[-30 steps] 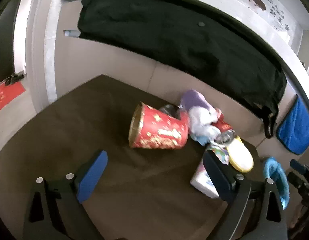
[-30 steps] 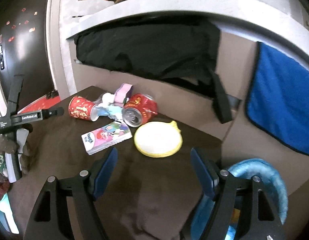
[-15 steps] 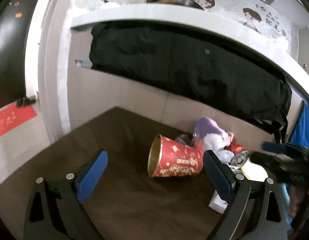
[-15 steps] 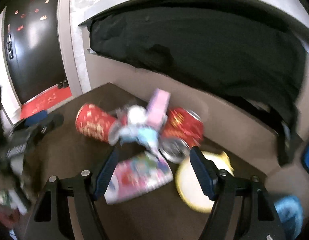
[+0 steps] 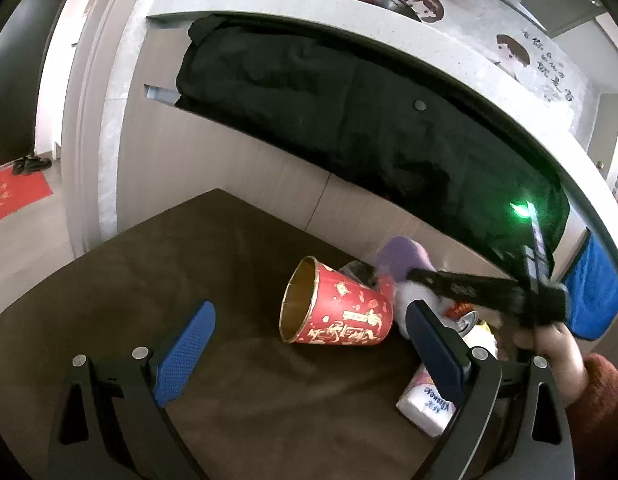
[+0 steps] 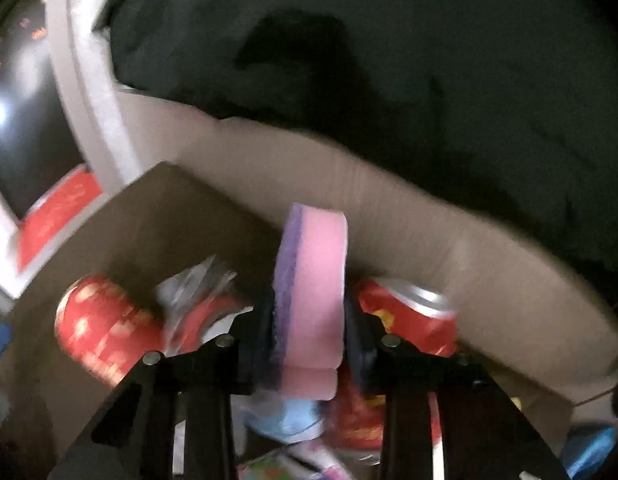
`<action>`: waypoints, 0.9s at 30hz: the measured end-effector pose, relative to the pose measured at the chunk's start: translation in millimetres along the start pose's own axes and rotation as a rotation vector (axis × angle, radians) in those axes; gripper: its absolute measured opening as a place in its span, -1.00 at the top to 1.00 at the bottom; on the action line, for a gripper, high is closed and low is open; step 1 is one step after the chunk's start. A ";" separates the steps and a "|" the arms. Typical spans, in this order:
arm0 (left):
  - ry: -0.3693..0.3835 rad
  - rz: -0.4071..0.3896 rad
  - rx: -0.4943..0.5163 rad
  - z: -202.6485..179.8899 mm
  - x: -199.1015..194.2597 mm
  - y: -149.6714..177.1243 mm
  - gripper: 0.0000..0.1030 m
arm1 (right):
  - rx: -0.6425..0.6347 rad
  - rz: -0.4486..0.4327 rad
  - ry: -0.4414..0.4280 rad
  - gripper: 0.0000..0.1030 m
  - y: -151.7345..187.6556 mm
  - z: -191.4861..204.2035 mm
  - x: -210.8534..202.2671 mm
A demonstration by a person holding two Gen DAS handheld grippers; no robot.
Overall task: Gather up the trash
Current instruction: 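Grasp the purple-pink sponge with the right tool while the left tool approaches the clear plastic bag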
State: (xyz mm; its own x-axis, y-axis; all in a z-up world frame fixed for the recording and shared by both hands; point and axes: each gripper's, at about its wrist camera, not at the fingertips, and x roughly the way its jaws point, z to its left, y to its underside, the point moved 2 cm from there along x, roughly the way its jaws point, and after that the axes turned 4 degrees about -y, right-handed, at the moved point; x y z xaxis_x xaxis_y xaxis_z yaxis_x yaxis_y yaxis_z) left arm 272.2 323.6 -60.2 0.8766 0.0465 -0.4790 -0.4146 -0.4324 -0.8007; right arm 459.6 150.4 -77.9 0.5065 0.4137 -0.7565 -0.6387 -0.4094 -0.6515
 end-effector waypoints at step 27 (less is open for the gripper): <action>0.132 0.212 0.211 -102.4 81.9 2.4 -0.44 | 0.147 -0.170 -0.138 0.45 117.5 -93.9 -129.0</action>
State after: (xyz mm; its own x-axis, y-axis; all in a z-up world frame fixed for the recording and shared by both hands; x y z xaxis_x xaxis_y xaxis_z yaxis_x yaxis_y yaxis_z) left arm 368.1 234.1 -64.5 0.7834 -0.1475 -0.6038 -0.6211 -0.2233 -0.7513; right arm 373.6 -27.4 -62.2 0.5363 0.5780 -0.6151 -0.6337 -0.2056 -0.7458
